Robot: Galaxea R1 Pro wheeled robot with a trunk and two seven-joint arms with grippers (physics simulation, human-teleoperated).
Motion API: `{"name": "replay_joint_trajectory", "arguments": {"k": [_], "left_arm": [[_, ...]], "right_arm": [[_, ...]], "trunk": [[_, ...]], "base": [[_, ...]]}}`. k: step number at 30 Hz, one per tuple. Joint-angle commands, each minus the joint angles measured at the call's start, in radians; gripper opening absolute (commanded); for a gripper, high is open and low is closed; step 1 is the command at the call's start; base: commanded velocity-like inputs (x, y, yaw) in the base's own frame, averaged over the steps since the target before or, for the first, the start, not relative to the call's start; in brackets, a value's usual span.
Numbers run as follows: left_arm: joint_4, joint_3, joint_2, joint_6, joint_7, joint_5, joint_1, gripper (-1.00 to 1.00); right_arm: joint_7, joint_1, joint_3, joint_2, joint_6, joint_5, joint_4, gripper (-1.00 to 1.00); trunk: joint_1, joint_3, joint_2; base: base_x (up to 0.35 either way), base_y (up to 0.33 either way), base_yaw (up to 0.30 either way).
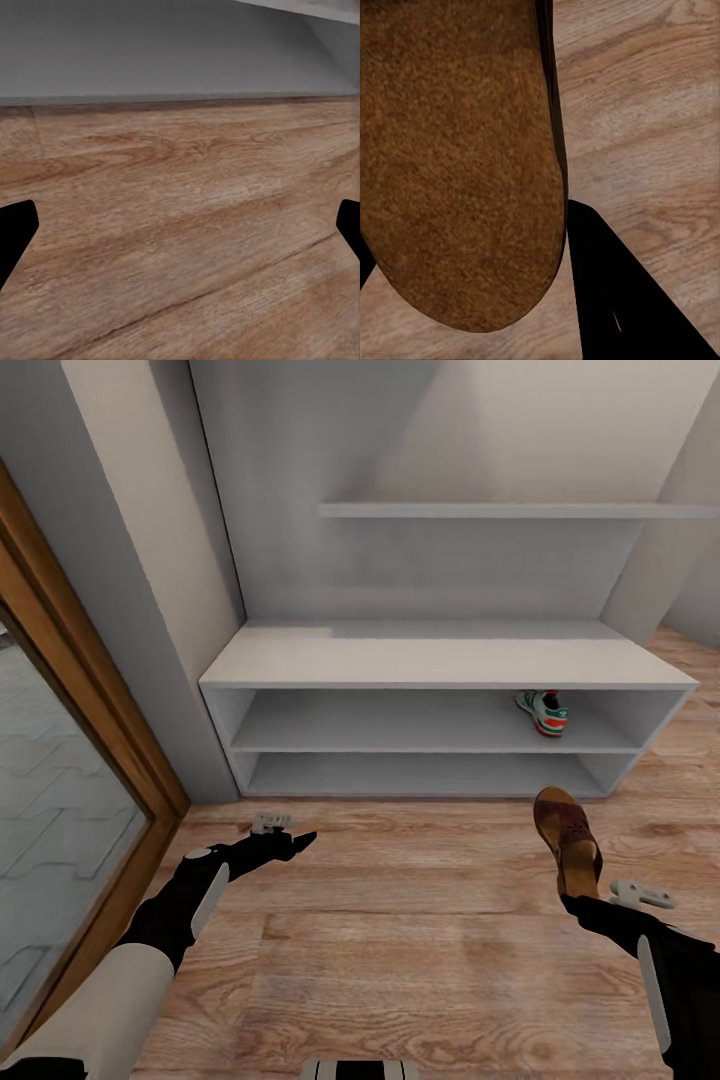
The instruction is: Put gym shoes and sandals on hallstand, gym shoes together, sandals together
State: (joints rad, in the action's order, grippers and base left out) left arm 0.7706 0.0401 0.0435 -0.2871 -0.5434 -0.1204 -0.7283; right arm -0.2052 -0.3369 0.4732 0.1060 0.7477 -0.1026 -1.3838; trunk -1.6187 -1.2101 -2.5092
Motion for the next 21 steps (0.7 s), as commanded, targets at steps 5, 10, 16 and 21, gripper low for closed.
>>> {"name": "replay_joint_trajectory", "arguments": {"k": [5, 10, 16, 21], "left_arm": [[0.001, 0.004, 0.001, -0.008, -0.19, -0.014, 0.0, 1.0], [0.001, 0.004, 0.014, 0.062, -0.346, -0.009, 0.0, 1.0], [0.001, 0.005, 0.015, 0.091, -0.359, -0.008, 0.002, 1.0], [0.001, 0.006, 0.015, 0.092, -0.36, -0.008, 0.004, 1.0]], "right_arm": [[-0.011, -0.001, -0.083, -0.007, 0.009, 0.0, 0.001, -1.0], [-0.005, -0.005, -0.365, -0.084, 0.027, -0.006, 0.125, -1.0], [-0.001, -0.208, -0.389, -0.116, 0.039, -0.006, 0.477, -1.0], [0.045, -0.337, -0.39, -0.141, 0.039, -0.007, 0.543, -1.0]], "trunk": [[0.0, -0.001, 0.0], [0.0, -0.001, 0.0], [0.0, -0.001, 0.0], [0.0, -0.001, 0.0]], "base": [[0.0, 0.0, 0.0], [0.0, 0.0, 0.0], [0.0, 0.0, 0.0], [0.0, 0.0, 0.0]]}}
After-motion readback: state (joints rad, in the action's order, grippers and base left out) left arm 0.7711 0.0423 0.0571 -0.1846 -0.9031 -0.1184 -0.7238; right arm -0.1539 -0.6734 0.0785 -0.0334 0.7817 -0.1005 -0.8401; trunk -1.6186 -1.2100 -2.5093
